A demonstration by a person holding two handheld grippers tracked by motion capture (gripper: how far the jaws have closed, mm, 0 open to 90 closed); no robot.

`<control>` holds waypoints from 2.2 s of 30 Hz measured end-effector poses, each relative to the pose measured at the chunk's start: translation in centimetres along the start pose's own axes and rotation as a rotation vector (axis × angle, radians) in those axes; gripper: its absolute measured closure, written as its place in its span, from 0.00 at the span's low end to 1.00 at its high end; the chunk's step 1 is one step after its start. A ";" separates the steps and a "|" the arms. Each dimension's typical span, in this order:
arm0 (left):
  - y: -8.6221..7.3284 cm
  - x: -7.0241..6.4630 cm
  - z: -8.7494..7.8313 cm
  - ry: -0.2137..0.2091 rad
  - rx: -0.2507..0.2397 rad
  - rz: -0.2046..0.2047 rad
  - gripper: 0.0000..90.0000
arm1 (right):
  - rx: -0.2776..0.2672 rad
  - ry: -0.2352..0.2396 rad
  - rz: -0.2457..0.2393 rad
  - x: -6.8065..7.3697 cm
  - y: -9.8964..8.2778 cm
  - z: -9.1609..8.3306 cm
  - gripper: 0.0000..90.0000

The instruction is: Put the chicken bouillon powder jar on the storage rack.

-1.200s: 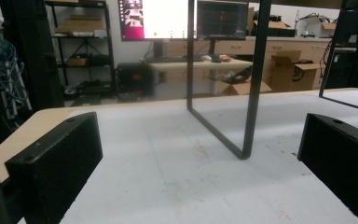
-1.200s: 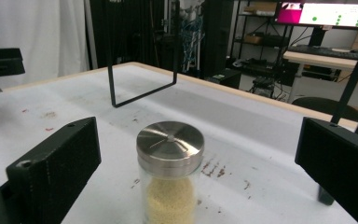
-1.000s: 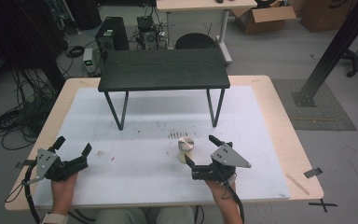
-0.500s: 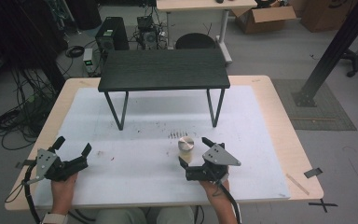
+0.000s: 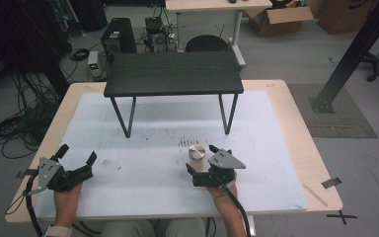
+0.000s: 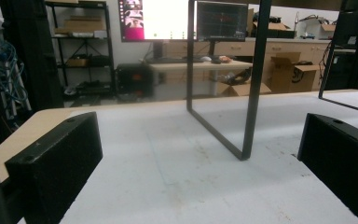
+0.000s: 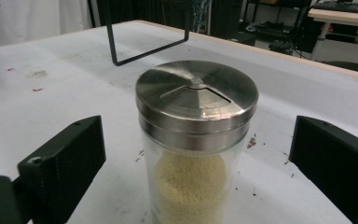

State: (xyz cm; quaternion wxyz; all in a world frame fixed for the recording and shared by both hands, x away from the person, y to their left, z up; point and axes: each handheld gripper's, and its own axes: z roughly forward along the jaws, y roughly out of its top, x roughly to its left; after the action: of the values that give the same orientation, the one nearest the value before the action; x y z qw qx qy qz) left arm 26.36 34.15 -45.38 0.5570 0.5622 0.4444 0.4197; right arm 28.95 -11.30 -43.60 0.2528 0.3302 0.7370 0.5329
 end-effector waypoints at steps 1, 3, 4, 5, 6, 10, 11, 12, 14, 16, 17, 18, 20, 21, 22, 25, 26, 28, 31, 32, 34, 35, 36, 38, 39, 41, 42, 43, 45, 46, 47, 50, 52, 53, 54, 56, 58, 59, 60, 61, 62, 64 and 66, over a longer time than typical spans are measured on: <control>0.0 0.0 0.0 0.000 0.000 0.000 0.00 | 0.000 0.000 0.000 0.0 0.0 0.0 0.04; 0.0 0.0 0.0 0.000 0.000 0.000 0.00 | 0.008 -0.001 0.007 -0.1 -0.1 0.4 0.06; 0.0 0.0 0.0 0.000 0.000 0.000 0.00 | 0.013 -0.001 0.007 0.0 -0.2 0.6 0.06; 0.0 0.0 0.0 0.000 0.000 0.000 0.00 | 0.018 0.000 0.005 0.0 -0.2 0.7 0.07; 0.0 0.0 0.0 0.000 0.000 0.000 0.00 | 0.019 0.002 0.007 0.0 -0.2 0.9 0.08; 0.0 0.0 0.0 0.000 -0.001 -0.002 0.00 | 0.013 -0.001 0.016 -0.1 -0.1 1.2 0.11; 0.0 0.0 0.0 0.000 0.000 -0.001 0.00 | 0.013 -0.001 0.017 -0.1 -0.1 1.3 0.12; 0.0 0.0 0.0 0.000 0.000 -0.001 0.00 | 0.014 0.000 0.016 -0.1 -0.1 1.4 0.13; 0.0 0.0 0.0 0.000 -0.001 -0.001 0.00 | 0.020 0.001 0.013 -0.1 0.0 1.5 0.15; 0.0 0.0 0.0 0.000 -0.001 -0.001 0.00 | 0.025 0.009 0.011 -0.2 0.0 1.6 0.17; 0.0 0.0 0.0 0.000 -0.001 -0.001 0.00 | 0.025 0.009 0.011 -0.2 0.0 1.6 0.17; 0.0 0.0 0.0 0.000 0.000 -0.001 0.00 | 0.013 0.004 -0.002 -0.1 0.0 1.5 0.22; 0.0 0.0 0.0 0.000 -0.001 -0.001 0.00 | 0.005 0.004 -0.006 -0.1 0.0 1.5 0.23; 0.0 0.0 0.0 0.000 0.000 -0.001 0.00 | 0.000 0.007 -0.009 -0.1 0.1 1.5 0.24; 0.0 0.0 0.0 0.000 0.000 0.000 0.00 | 0.003 0.010 -0.009 -0.1 0.1 1.5 0.25; 0.0 0.0 0.0 -0.001 0.000 -0.001 0.00 | 0.004 0.016 -0.006 -0.1 0.1 1.6 0.28; 0.0 0.0 0.0 0.000 0.000 0.000 0.00 | 0.003 0.017 -0.005 -0.2 0.1 1.6 0.30; 0.0 0.0 0.0 0.000 0.001 0.000 0.00 | 0.000 0.019 -0.004 -0.2 0.1 1.6 0.32; 0.0 0.0 0.0 0.000 0.000 0.000 0.00 | -0.001 0.027 -0.003 -0.2 0.1 1.6 0.33; 0.0 0.0 0.0 0.000 0.000 0.000 0.00 | -0.002 0.028 -0.004 -0.3 0.1 1.5 0.35; 0.0 0.0 0.0 -0.001 0.000 0.000 0.00 | -0.005 0.027 -0.002 -0.3 0.1 1.5 0.37; 0.0 0.0 0.0 -0.001 0.000 0.000 0.00 | -0.006 0.026 -0.003 -0.3 0.1 1.5 0.38; 0.0 0.0 0.0 0.000 0.000 0.000 0.00 | -0.008 0.028 -0.002 -0.3 0.1 1.4 0.39; 0.0 0.0 0.0 0.000 0.000 0.000 0.00 | -0.009 0.033 -0.006 -0.3 0.1 1.4 0.41; 0.0 0.0 0.0 0.000 0.000 0.000 0.00 | -0.008 0.035 -0.008 -0.3 0.1 1.4 0.42; 0.0 0.0 0.0 0.000 0.000 0.000 0.00 | -0.008 0.037 -0.011 -0.3 0.2 1.4 0.43; 0.0 0.0 0.0 0.000 0.000 0.000 0.00 | -0.009 0.042 -0.014 -0.3 0.2 1.4 0.44; 0.0 0.0 0.0 0.000 0.000 -0.001 0.00 | -0.011 0.045 -0.015 -0.3 0.2 1.4 0.46; 0.0 0.0 0.0 0.000 0.000 0.000 0.00 | -0.014 0.048 -0.023 -0.2 0.3 1.4 0.47; 0.0 0.0 0.0 0.000 0.000 -0.001 0.00 | -0.013 0.049 -0.023 -0.2 0.3 1.4 0.47; 0.0 0.0 0.0 0.000 0.000 -0.001 0.00 | -0.012 0.050 -0.023 -0.3 0.3 1.4 0.47; 0.0 0.0 0.0 -0.001 -0.001 -0.002 0.00 | -0.011 0.052 -0.022 -0.3 0.3 1.4 0.47; 0.0 0.0 0.0 -0.001 -0.001 -0.002 0.00 | -0.003 0.057 -0.018 -0.3 0.5 1.4 0.47; 0.0 0.0 0.0 0.000 -0.002 -0.003 0.00 | -0.002 0.059 -0.018 -0.3 0.5 1.4 0.47; 0.0 0.0 0.0 -0.001 -0.001 -0.003 0.00 | -0.002 0.059 -0.016 -0.4 0.6 1.4 0.47; 0.0 0.0 0.0 -0.001 -0.001 -0.004 0.00 | -0.008 0.061 -0.008 -0.4 0.8 1.3 0.47; 0.0 0.0 0.0 -0.001 -0.001 -0.003 0.00 | -0.016 0.062 0.001 -0.5 1.3 1.1 0.47; 0.0 0.0 0.0 -0.001 -0.002 -0.004 0.00 | -0.017 0.062 0.003 -0.5 1.5 1.0 0.47; 0.0 0.0 0.0 -0.001 -0.002 -0.005 0.00 | -0.018 0.064 0.006 -0.6 1.8 0.9 0.47; 0.0 0.0 0.0 -0.001 -0.002 -0.005 0.00 | -0.019 0.065 0.005 -0.6 2.0 0.9 0.47; 0.0 0.0 0.0 -0.001 -0.002 -0.005 0.00 | -0.020 0.068 0.003 -0.6 2.3 0.8 0.47; 0.0 0.0 0.0 -0.001 -0.002 -0.005 0.00 | -0.020 0.071 0.003 -0.6 2.9 0.6 0.47; 0.0 0.0 0.0 -0.001 -0.002 -0.005 0.00 | -0.019 0.078 0.001 -0.6 3.4 0.4 0.47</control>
State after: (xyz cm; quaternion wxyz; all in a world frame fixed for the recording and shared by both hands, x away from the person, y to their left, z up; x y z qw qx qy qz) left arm 26.36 34.18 -45.38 0.5589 0.5606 0.4451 0.4186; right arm 30.43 -10.80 -40.45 0.2269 0.3073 0.7408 0.5526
